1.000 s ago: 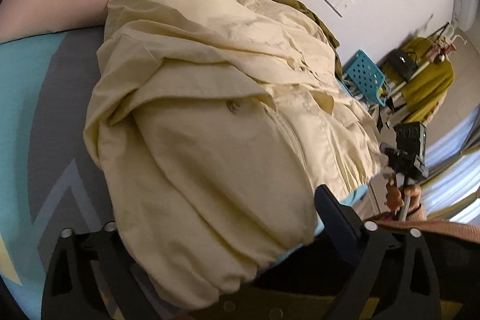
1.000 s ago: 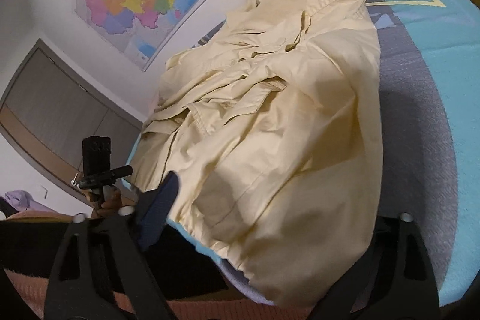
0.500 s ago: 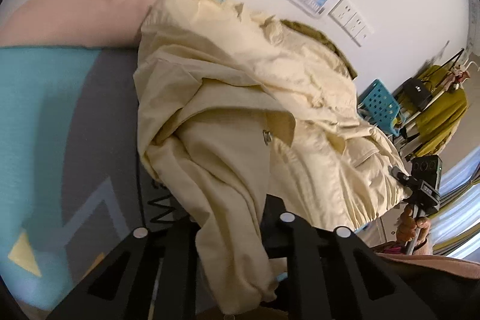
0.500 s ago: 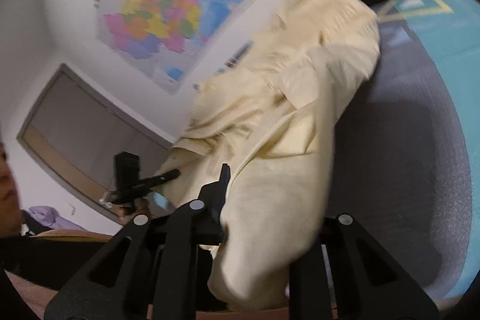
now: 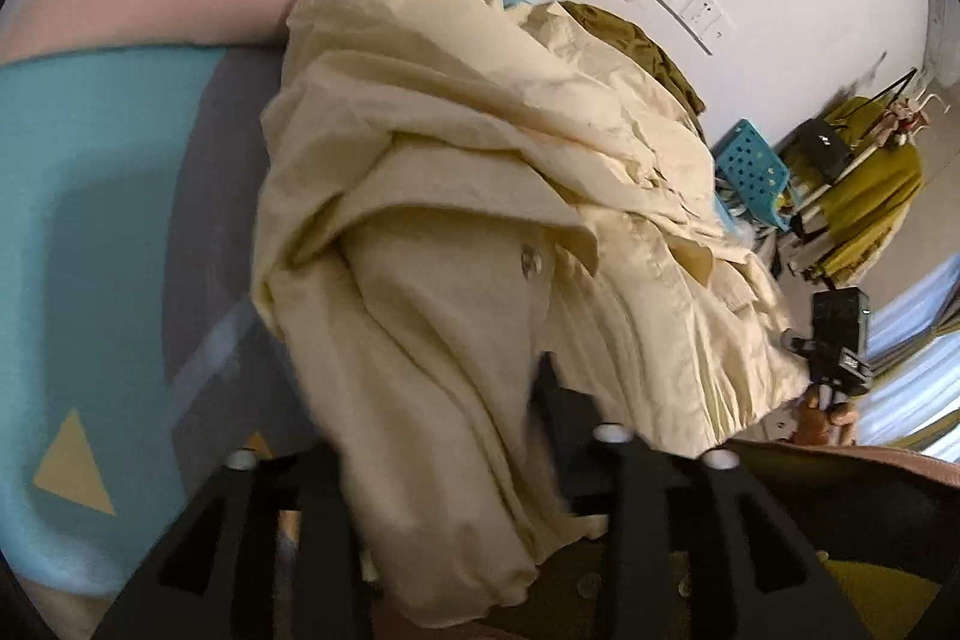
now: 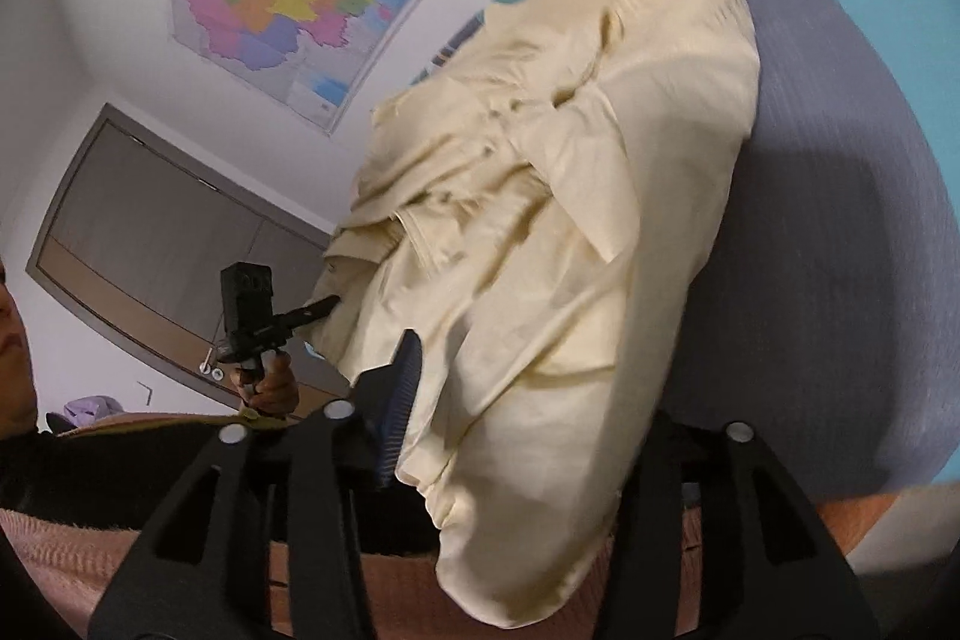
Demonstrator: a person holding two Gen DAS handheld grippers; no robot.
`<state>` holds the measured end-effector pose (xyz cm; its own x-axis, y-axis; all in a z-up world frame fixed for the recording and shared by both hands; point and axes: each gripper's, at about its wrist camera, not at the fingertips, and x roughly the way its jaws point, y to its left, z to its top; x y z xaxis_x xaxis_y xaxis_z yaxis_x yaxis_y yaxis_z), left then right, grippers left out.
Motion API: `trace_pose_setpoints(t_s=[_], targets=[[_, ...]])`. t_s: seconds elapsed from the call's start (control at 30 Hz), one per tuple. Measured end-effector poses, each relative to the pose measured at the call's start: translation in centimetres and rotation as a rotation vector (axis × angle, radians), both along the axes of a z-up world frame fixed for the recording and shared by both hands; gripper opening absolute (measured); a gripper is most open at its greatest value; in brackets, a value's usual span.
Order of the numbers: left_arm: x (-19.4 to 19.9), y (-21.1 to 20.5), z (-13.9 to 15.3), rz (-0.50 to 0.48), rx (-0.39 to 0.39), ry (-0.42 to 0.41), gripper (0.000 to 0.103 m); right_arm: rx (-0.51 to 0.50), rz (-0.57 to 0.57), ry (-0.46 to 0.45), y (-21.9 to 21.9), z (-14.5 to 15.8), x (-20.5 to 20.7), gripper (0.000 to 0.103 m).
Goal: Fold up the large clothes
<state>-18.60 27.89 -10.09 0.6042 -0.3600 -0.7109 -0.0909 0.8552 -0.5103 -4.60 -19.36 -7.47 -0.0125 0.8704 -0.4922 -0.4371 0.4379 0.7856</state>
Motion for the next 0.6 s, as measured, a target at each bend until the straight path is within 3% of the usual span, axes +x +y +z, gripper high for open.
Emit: trace_pose_setpoints(t_s=[0.07,0.13,0.2,0.4,0.6], targets=[[0.1,-0.2,-0.1,-0.003,0.010,0.005,0.041,0.006,0.012,-0.005,0.2,0.0,-0.5,0.045],[0.1,-0.4,0.1,0.018,0.031,0.007,0.018,0.032,0.014,-0.033,0.4,0.9,-1.0,0.024],[0.1,0.0,0.5,0.044,-0.011,-0.008,0.014,0.069,-0.006,-0.049,0.1,1.8,-1.0,0.016],[-0.4,1.2,4.6,0.075,-0.062,-0.130,0.011,0.181,-0.062,-0.143,-0.1,6.8,-1.2,0.012],[1.2,3.0,7.8,0.072,-0.096,-0.164,0.011,0.250,-0.148,-0.199,-0.5,10.1,1.1,0.011]])
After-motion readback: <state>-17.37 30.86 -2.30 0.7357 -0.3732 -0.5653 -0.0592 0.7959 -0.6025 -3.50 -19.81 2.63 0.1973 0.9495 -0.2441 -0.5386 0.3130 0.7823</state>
